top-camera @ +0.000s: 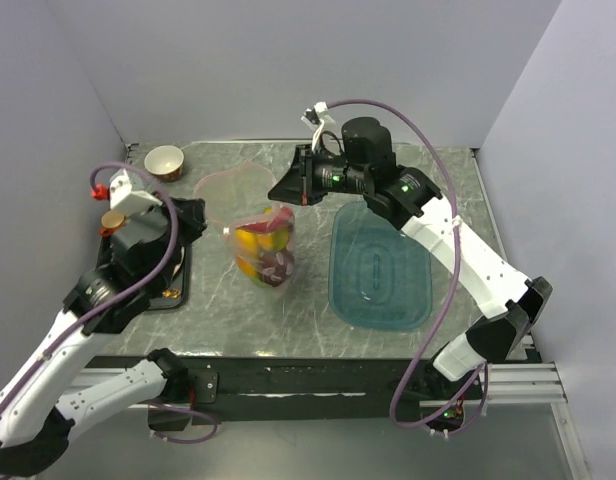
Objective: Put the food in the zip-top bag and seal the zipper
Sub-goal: Adjust the zipper food storage bag at the center of the board.
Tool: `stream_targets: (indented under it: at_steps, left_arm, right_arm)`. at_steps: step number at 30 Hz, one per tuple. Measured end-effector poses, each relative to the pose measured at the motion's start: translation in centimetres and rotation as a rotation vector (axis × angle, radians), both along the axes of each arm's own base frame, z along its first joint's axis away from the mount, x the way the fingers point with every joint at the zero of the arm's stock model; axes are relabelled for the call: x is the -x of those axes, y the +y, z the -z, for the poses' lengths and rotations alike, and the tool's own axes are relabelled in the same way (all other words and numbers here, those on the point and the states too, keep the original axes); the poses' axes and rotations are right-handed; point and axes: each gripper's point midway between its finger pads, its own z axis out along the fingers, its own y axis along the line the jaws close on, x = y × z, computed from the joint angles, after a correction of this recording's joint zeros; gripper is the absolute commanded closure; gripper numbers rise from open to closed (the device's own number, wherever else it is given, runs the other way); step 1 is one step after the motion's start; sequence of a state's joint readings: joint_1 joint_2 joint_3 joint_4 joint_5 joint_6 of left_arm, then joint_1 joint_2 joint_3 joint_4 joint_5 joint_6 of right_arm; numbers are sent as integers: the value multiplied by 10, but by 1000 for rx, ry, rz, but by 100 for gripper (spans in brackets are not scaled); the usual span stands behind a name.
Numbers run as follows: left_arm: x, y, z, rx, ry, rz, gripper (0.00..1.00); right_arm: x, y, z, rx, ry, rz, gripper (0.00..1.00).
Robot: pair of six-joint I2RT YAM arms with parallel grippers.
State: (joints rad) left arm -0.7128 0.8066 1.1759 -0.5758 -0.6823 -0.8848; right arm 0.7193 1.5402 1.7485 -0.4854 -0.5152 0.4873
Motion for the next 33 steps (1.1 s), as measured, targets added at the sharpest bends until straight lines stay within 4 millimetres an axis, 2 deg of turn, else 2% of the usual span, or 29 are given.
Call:
stream_targets:
  at_steps: [2, 5, 7, 9, 10, 12, 17, 22, 24, 26, 29, 33]
  left_arm:
    - [-9, -7, 9, -17, 33, -9, 99]
    - [-19, -20, 45, -83, 121, 12, 99]
    - [-20, -25, 64, -120, 174, 29, 99]
    - [-20, -27, 72, -131, 193, 39, 99]
    - [-19, -27, 71, -130, 192, 41, 99]
    - [-17, -25, 67, -118, 180, 43, 99]
    - [-8, -17, 51, -89, 131, 42, 99]
    - [0, -7, 23, -81, 60, 46, 99]
    - [-3, -9, 17, -86, 50, 53, 99]
    - [-7, -16, 19, -91, 58, 68, 99]
    - [-21, -38, 42, -110, 100, 116, 99]
    - [-36, -73, 106, -168, 237, 207, 99]
  right_arm:
    - [0, 4, 3, 10, -4, -1, 100]
    - [-6, 17, 34, 87, 75, -29, 99]
    - [-14, 26, 64, 140, 121, -29, 99]
    - [-14, 27, 100, 213, 181, -20, 98]
    - [-11, 27, 111, 240, 204, -22, 98]
    - [-6, 27, 117, 259, 215, -27, 98]
    - [-4, 30, 112, 248, 201, -34, 98]
    - [-9, 33, 110, 231, 181, -22, 97]
    - [-14, 32, 116, 236, 172, -1, 97]
    - [-17, 27, 128, 256, 176, 25, 97]
    - [-25, 13, 163, 305, 225, 83, 97]
    - [-30, -14, 226, 374, 339, 173, 96]
